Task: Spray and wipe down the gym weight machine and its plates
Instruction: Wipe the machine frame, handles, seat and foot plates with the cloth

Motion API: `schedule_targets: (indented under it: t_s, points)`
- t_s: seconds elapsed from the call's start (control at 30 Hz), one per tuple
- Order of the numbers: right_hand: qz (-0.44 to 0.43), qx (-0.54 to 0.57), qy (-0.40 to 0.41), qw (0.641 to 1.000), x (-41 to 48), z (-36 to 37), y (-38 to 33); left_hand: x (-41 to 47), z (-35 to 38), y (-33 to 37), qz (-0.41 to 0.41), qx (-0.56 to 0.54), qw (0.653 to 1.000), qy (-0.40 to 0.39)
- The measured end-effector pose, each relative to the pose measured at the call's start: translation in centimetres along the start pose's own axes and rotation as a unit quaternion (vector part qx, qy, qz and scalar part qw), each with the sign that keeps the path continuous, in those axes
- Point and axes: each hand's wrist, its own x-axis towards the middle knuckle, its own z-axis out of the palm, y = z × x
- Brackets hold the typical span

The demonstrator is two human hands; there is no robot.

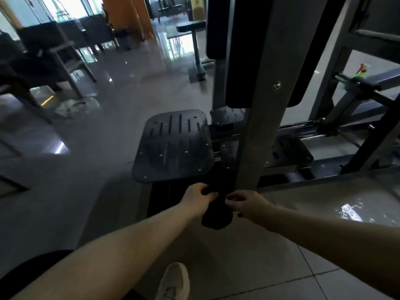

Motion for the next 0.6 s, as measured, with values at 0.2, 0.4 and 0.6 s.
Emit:
schedule_targets:
  t_s: [0.2,0.4,0.6]
  points:
    - [-0.011,0.015,-0.092,0.996,-2.4,5.4,-3.0,-5.3,-4.3,-1.3,-0.073,-0.149,0.986,-0.019]
    - [-0.032,0.036,-0.053,0.997,-2.6,8.6,-5.7,-7.1,-8.8,-0.4,-0.072,-0.066,0.995,-0.012]
    - [-0.040,0.099,-0.041,0.993,-2.7,9.1,-7.8,-5.8,-13.2,0.3,-0.030,0.018,0.998,-0.056]
